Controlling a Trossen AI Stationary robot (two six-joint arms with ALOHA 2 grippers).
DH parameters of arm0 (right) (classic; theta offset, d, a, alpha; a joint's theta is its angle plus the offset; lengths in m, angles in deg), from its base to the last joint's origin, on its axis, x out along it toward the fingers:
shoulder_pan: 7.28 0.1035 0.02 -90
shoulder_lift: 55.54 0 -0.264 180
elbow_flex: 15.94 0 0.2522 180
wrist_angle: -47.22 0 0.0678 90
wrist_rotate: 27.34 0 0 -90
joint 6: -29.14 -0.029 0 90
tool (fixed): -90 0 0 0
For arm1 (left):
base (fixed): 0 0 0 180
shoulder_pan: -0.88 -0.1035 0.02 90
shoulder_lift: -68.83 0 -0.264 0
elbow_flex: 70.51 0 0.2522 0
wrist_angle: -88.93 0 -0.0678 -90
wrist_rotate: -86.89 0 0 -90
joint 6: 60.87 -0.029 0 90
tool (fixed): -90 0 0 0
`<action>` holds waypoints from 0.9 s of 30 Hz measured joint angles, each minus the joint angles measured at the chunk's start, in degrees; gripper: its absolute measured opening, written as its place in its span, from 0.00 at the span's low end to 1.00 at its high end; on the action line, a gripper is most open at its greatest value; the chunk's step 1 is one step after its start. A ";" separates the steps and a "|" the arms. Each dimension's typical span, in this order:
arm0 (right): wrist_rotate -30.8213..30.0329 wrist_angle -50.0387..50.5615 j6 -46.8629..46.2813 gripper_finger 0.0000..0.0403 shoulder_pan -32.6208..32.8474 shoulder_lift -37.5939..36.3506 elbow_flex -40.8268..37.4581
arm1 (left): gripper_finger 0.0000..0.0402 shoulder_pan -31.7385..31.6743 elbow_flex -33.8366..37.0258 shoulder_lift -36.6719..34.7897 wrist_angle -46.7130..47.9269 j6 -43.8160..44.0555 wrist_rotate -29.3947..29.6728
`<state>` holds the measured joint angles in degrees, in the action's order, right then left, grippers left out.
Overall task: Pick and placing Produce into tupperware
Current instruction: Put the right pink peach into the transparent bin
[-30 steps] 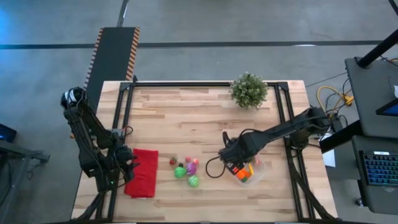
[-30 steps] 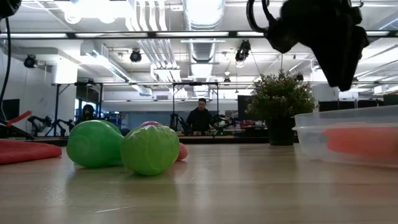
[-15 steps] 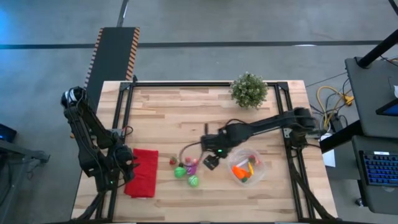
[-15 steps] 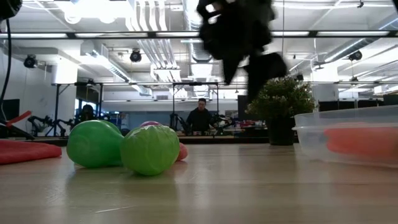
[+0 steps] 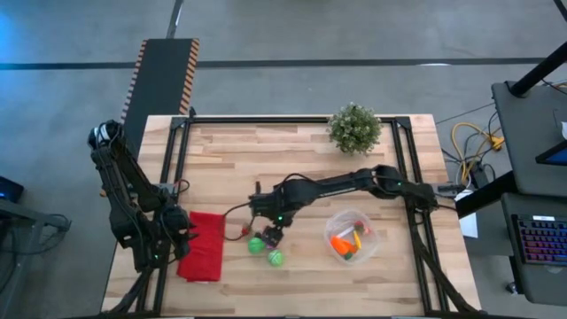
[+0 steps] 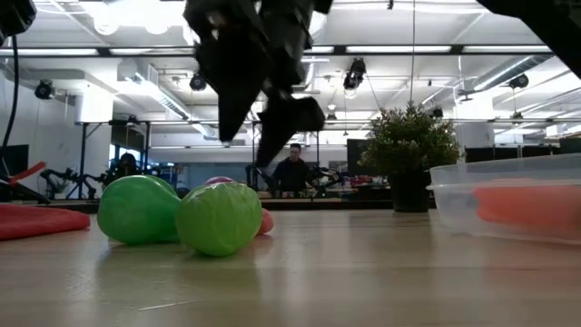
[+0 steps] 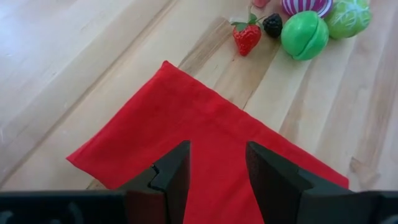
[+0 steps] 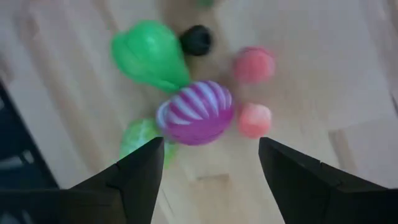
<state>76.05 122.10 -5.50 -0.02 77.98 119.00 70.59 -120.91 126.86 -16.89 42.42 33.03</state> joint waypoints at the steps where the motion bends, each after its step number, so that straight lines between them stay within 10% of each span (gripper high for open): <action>1: -0.56 1.54 2.38 0.63 0.12 0.71 1.80 | 0.35 -0.01 0.00 -0.09 -0.01 -0.02 0.00; 12: -10.48 13.74 33.64 0.67 2.04 3.16 8.45 | 0.35 -0.02 0.02 -0.07 -0.03 3.40 0.04; 27: -6.71 6.49 28.82 0.70 1.34 3.25 2.56 | 0.35 -0.02 -0.09 0.06 -1.95 15.99 0.41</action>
<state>69.34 128.59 23.31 1.32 81.23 121.55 70.57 -121.00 126.92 -18.85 58.41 33.44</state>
